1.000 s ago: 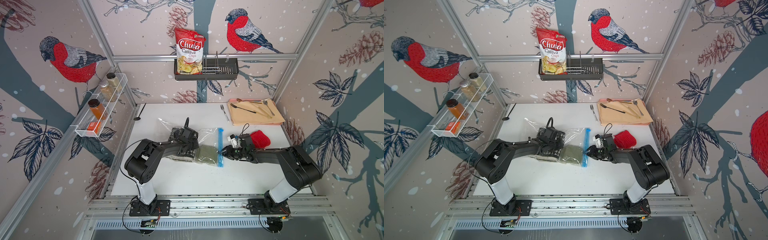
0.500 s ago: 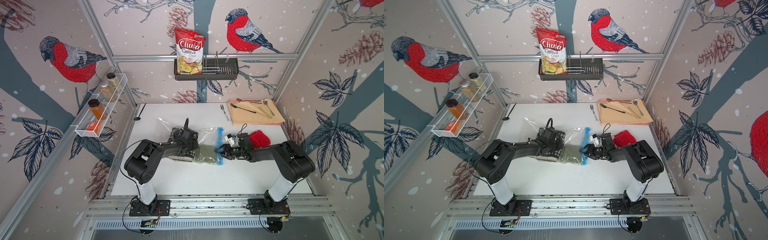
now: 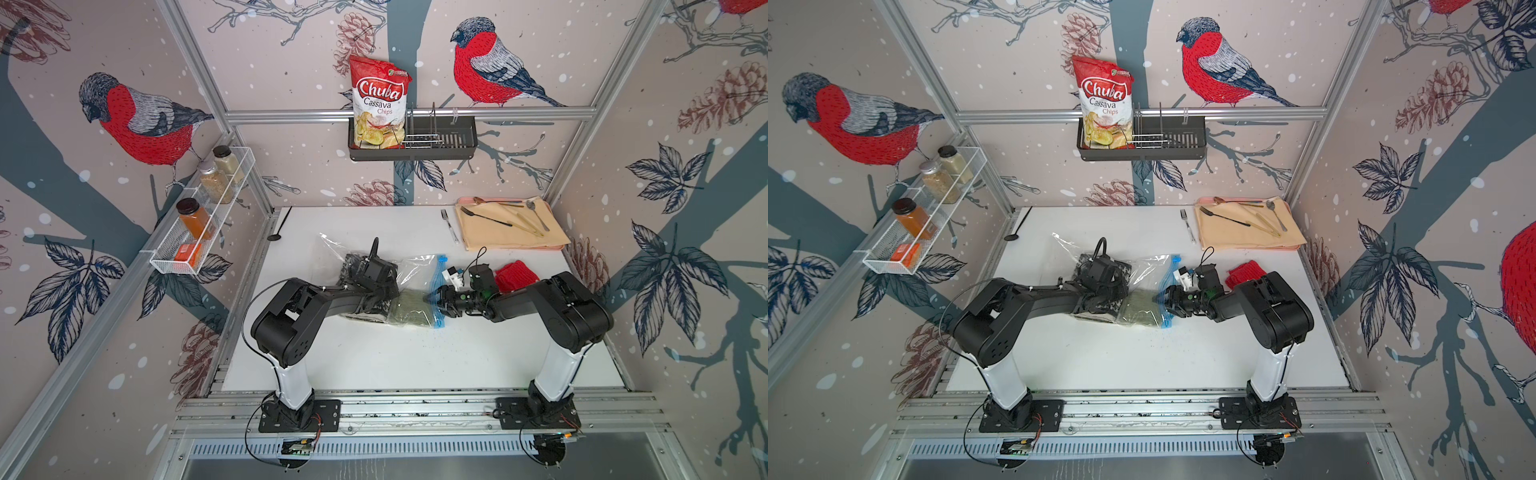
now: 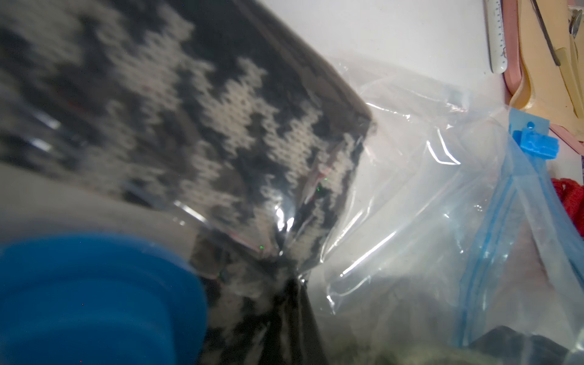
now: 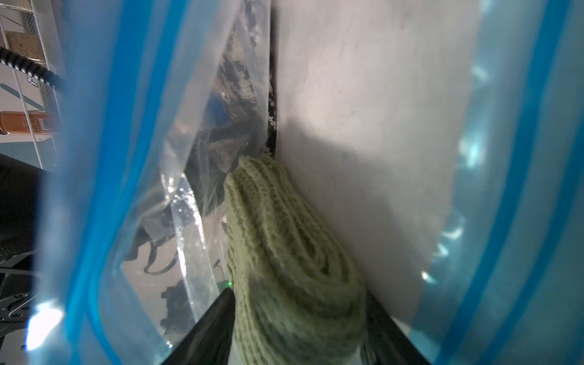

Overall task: Take the scarf out of the vacuum bag
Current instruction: Take out the scarf from the vacuum bag.

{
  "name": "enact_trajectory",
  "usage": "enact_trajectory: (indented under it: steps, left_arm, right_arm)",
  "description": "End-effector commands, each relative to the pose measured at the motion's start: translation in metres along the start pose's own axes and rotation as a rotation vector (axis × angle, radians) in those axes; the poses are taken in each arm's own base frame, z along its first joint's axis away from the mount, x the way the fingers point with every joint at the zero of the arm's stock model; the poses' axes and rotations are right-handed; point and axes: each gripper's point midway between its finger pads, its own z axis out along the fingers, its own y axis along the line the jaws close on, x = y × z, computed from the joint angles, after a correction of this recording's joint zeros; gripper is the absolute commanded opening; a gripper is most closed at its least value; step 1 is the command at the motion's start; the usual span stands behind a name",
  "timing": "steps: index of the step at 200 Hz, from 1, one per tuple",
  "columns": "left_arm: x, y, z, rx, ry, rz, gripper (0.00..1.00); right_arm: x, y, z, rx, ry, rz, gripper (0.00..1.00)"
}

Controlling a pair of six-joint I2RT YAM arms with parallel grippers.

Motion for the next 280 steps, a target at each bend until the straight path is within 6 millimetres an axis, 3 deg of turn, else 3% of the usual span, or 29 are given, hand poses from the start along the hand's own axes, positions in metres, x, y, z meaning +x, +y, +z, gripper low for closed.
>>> enact_trajectory:
  steps: [1, 43, 67, 88, 123, 155, 194, 280]
  left_arm:
    - [0.038, 0.031, 0.003, -0.117, 0.136, -0.015, 0.0]
    - [0.04, 0.03, 0.005, -0.111, 0.139, -0.019, 0.0]
    - [0.041, 0.033, 0.005, -0.123, 0.139, -0.015, 0.0]
    - [0.042, 0.034, 0.006, -0.125, 0.141, -0.016, 0.0]
    - [0.046, 0.039, 0.01, -0.136, 0.145, -0.022, 0.0]
    - [0.043, 0.038, 0.006, -0.141, 0.133, -0.016, 0.0]
    - [0.041, 0.037, 0.004, -0.138, 0.125, -0.019, 0.0]
    - [0.036, 0.029, 0.001, -0.096, 0.103, -0.022, 0.0]
  right_arm:
    - [-0.005, 0.013, 0.005, -0.059, -0.003, -0.005, 0.62]
    - [-0.011, 0.018, 0.011, -0.086, -0.003, 0.0, 0.6]
    - [-0.012, 0.022, 0.012, -0.094, 0.004, -0.009, 0.54]
    - [-0.014, 0.018, 0.014, -0.073, 0.008, -0.018, 0.43]
    - [-0.02, 0.002, 0.013, -0.018, 0.005, -0.025, 0.15]
    - [-0.026, -0.005, 0.004, -0.004, -0.027, -0.015, 0.0]
    - [-0.034, -0.009, -0.01, 0.005, -0.078, -0.002, 0.0]
    - [-0.037, -0.014, -0.018, 0.078, -0.099, -0.017, 0.0]
